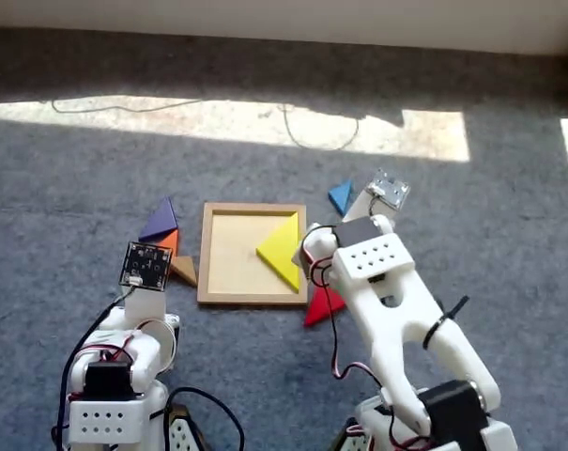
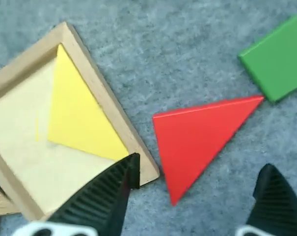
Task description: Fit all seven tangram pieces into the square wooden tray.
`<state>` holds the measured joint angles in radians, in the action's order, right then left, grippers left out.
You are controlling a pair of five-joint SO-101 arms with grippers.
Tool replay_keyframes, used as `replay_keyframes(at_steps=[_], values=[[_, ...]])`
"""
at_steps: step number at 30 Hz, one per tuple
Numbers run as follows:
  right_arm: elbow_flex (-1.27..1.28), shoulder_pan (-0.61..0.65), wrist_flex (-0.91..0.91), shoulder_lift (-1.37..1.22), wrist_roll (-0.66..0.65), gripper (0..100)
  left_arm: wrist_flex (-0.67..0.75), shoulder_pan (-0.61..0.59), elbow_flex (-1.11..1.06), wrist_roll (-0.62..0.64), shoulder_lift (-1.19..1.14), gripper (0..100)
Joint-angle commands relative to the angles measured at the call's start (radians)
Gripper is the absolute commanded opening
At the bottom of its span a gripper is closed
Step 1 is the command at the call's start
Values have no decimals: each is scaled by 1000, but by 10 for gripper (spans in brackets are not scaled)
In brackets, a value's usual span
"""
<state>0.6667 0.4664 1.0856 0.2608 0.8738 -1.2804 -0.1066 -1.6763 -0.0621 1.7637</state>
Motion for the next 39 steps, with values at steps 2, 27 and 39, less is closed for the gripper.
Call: replay_keyframes(at_steps=[2,27,39], values=[[-54,12,-13,-87,49,350,-3,4,-21,-5,7,7],[-249,-71,-18,-458,101,350,-3,4,-21,-5,7,7],[-326,-114,-21,-458,110,350,-3,4,-21,-5,7,7]])
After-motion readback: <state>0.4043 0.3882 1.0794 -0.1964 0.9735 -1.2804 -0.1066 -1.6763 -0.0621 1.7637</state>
